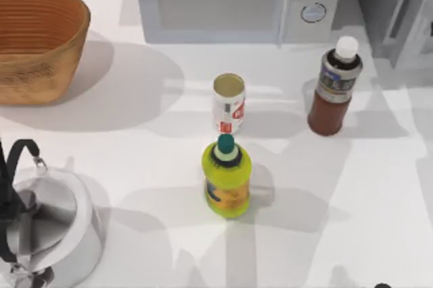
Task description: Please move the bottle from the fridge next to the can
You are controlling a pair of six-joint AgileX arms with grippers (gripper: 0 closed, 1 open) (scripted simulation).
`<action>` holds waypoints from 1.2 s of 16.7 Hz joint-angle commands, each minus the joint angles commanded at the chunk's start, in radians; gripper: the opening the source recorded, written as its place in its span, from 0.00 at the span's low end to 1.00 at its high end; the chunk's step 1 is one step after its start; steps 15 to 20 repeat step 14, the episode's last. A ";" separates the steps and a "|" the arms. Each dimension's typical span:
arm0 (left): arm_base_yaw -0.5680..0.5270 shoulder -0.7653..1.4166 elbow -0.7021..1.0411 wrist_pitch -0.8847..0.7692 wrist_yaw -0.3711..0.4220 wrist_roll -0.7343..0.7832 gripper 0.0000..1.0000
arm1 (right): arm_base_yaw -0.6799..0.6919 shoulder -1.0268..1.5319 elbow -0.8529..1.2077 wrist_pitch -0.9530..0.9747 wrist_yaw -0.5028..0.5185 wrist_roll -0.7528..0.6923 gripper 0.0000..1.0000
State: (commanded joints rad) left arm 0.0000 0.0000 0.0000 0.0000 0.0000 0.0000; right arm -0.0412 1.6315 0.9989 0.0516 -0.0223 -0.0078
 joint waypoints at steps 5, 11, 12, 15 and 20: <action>0.000 0.000 0.000 0.000 0.000 0.000 1.00 | 0.000 0.112 0.117 -0.031 0.001 0.002 1.00; 0.000 0.000 0.000 0.000 0.000 0.000 1.00 | 0.002 0.328 0.417 -0.086 0.006 0.003 1.00; 0.000 0.000 0.000 0.000 0.000 0.000 1.00 | 0.002 0.348 0.440 -0.091 0.007 0.003 1.00; 0.000 0.000 0.000 0.000 0.000 0.000 1.00 | 0.002 0.360 0.455 -0.095 0.007 0.003 1.00; 0.000 0.000 0.000 0.000 0.000 0.000 1.00 | 0.002 0.360 0.455 -0.095 0.007 0.003 1.00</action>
